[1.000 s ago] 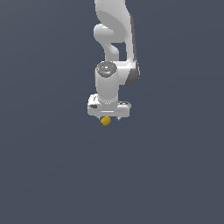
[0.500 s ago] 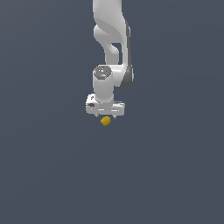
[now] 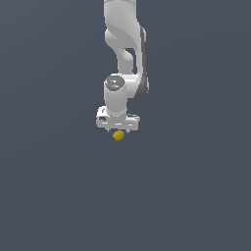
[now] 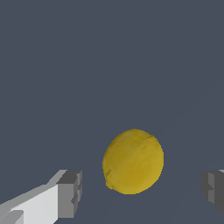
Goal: Pick up the object and move it to a goal position.
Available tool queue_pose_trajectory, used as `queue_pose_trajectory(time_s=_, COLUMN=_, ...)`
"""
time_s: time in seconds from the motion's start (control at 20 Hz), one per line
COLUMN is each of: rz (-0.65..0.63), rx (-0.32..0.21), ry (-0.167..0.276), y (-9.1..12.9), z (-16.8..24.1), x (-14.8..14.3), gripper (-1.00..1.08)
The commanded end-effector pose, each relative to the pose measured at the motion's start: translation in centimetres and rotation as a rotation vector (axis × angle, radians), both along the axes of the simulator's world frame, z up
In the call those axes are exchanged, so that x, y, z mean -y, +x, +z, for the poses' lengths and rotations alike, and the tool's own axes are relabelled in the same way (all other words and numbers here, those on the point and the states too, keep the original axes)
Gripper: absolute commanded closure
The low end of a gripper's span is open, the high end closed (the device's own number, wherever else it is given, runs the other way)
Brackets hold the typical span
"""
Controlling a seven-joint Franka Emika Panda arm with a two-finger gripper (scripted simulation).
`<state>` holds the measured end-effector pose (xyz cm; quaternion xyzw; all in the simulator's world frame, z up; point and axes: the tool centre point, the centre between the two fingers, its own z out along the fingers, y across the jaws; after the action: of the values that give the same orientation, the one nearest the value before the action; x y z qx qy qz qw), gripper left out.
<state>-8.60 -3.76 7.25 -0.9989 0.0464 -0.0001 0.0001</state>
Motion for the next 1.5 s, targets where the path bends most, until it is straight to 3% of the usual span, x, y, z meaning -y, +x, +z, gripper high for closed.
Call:
queue_pose_trajectory(time_s=0.0, rz=0.000, rx=-0.001, ry=0.000, y=-0.1, z=-0.8, x=0.0, gripper=-0.92)
queue_pose_trajectory(time_s=0.6, rz=-0.001, rx=-0.001, ry=0.000, y=-0.1, z=-4.4, x=0.0, gripper=-0.92)
queue_pose_trajectory(time_s=0.65, rz=-0.001, rx=-0.001, ry=0.000, y=-0.1, z=-4.4, x=0.0, gripper=1.08)
queue_pose_trajectory(time_s=1.45, rz=-0.001, rx=0.001, ry=0.000, y=-0.1, z=-4.2, x=1.3, gripper=1.08)
